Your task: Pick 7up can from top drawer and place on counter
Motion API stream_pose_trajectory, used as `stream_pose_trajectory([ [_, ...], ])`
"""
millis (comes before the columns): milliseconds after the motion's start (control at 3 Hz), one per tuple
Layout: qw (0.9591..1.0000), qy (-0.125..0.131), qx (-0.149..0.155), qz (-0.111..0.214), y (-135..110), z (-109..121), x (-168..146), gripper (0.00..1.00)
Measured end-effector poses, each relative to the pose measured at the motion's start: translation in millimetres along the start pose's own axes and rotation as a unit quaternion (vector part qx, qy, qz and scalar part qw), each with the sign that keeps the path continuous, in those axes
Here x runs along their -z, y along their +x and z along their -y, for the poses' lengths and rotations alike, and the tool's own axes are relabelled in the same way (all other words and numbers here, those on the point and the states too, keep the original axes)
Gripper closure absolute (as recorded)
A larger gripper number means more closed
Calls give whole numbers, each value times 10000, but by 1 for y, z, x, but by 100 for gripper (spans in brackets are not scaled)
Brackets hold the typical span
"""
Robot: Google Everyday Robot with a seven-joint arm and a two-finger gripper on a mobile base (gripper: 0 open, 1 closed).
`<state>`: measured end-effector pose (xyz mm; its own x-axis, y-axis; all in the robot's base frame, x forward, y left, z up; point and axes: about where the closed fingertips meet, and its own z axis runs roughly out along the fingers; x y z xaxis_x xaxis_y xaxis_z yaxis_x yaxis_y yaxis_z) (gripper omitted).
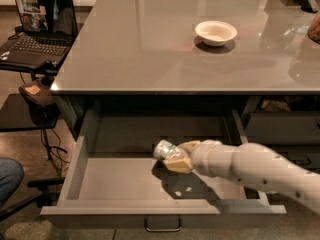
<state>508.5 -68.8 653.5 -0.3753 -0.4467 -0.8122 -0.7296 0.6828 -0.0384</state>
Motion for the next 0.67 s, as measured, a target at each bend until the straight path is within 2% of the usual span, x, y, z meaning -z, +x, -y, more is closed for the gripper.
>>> stream_pose_trajectory([
  [333, 9995, 274, 147, -43, -35, 69, 47, 100],
  [667, 9977, 529, 284, -304, -66, 137, 94, 100],
])
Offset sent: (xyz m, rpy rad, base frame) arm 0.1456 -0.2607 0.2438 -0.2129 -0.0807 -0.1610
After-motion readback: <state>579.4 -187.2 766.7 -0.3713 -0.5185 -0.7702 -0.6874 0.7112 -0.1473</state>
